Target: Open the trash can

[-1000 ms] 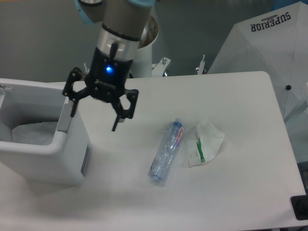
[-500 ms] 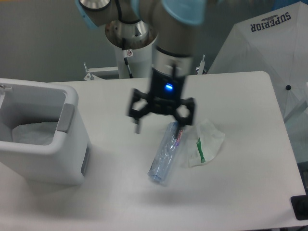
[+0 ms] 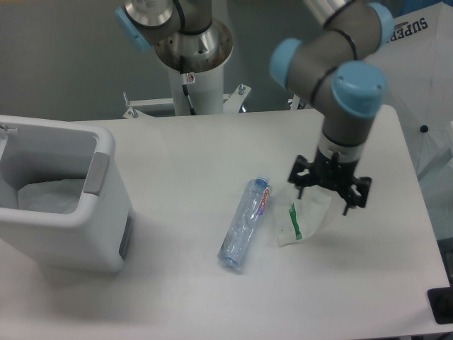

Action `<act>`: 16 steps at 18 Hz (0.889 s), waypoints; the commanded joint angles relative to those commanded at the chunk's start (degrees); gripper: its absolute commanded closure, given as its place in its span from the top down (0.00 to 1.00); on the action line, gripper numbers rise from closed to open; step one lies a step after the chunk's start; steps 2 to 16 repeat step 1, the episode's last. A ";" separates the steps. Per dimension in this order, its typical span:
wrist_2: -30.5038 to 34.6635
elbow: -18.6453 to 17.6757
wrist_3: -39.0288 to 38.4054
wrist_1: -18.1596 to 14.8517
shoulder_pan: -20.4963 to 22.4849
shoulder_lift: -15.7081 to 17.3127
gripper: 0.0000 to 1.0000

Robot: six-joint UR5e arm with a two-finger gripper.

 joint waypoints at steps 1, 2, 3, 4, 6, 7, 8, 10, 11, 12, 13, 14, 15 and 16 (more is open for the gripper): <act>0.44 0.80 -0.09 0.17 -0.17 -1.06 1.00; 0.44 0.80 -0.09 0.17 -0.17 -1.06 1.00; 0.44 0.80 -0.09 0.17 -0.17 -1.06 1.00; 0.44 0.80 -0.09 0.17 -0.17 -1.06 1.00; 0.44 0.80 -0.09 0.17 -0.17 -1.06 1.00; 0.44 0.80 -0.09 0.17 -0.17 -1.06 1.00; 0.44 0.80 -0.09 0.17 -0.17 -1.06 1.00; 0.44 0.80 -0.09 0.17 -0.17 -1.06 1.00; 0.44 0.80 -0.09 0.17 -0.17 -1.06 1.00; 0.44 0.80 -0.09 0.17 -0.17 -1.06 1.00; 0.44 0.80 -0.09 0.17 -0.17 -1.06 1.00; 0.44 0.80 -0.09 0.17 -0.17 -1.06 1.00; 0.44 0.80 -0.09 0.17 -0.17 -1.06 1.00; 0.44 0.80 -0.09 0.17 -0.17 -1.06 1.00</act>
